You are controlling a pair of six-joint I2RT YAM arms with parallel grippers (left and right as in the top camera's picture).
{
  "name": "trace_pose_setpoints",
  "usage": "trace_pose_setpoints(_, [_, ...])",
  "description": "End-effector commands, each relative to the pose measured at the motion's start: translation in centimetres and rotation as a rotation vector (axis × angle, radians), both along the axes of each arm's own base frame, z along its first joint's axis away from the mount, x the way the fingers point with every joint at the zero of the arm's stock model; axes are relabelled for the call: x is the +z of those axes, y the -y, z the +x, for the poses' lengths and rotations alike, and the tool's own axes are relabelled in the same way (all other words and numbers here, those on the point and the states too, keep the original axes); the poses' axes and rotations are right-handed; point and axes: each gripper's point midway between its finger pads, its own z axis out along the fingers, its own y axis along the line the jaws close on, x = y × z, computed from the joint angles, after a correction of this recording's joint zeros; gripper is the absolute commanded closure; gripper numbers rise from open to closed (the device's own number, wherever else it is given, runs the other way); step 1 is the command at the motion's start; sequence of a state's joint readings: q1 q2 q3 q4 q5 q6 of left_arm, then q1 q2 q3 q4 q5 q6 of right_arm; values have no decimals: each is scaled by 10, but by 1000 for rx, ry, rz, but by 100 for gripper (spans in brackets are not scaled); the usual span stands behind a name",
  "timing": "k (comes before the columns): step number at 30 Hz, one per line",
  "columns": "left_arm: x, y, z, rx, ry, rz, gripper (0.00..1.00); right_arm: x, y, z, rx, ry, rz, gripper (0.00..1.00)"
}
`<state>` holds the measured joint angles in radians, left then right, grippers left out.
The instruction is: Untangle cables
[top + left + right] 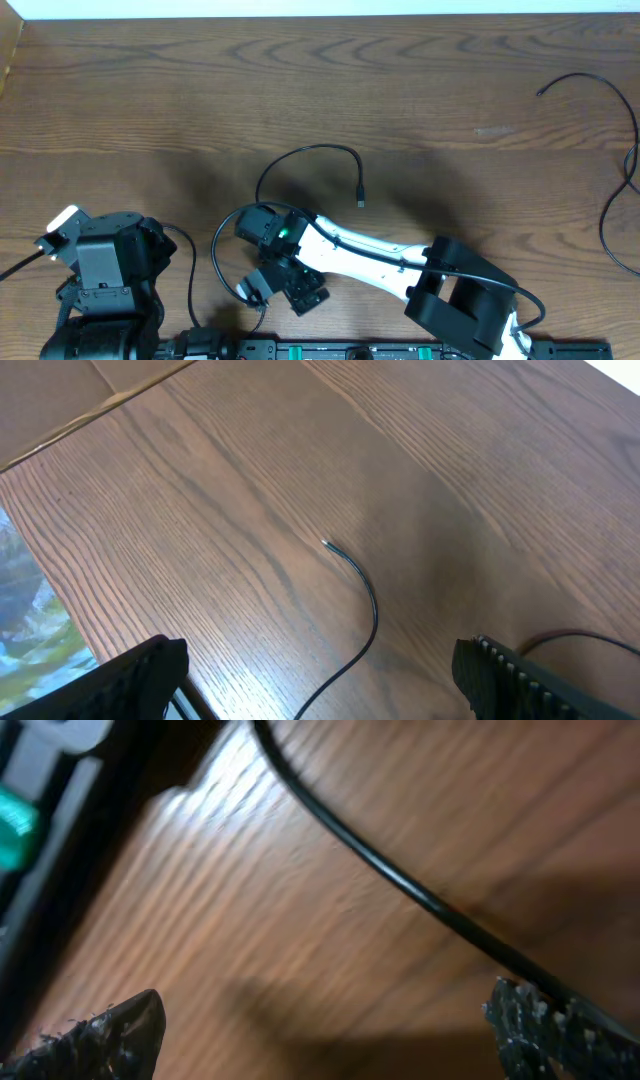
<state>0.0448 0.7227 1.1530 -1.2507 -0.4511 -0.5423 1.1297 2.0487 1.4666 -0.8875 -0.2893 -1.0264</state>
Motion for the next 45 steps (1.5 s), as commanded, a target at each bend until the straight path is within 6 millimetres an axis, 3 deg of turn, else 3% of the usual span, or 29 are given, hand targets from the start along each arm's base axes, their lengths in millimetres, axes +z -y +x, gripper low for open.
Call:
trace_pose_setpoints(1, [4, -4, -2, 7, -2, 25, 10, 0, -7, 0, 22, 7, 32, 1])
trace_pose_setpoints(8, [4, -4, -2, 5, -4, 26, 10, 0, -9, 3, 16, 23, 36, 1])
trace_pose_setpoints(13, [4, -4, -2, 5, -3, 26, 9, -3, -6, 18, -34, 99, 7, 1])
trace_pose_setpoints(17, [4, -4, -2, 5, -3, 26, 9, 0, -23, 37, -49, 194, 71, 1])
trace_pose_setpoints(24, [4, -4, -2, 5, -3, 26, 9, 8, -47, 47, -80, 226, 170, 1])
trace_pose_setpoints(36, [4, -4, -2, 5, -3, 26, 9, 14, -56, 17, -55, 48, 235, 12])
trace_pose_setpoints(45, [3, -1, -1, -4, -2, 13, 9, -5, -45, 8, -82, 8, 212, 12])
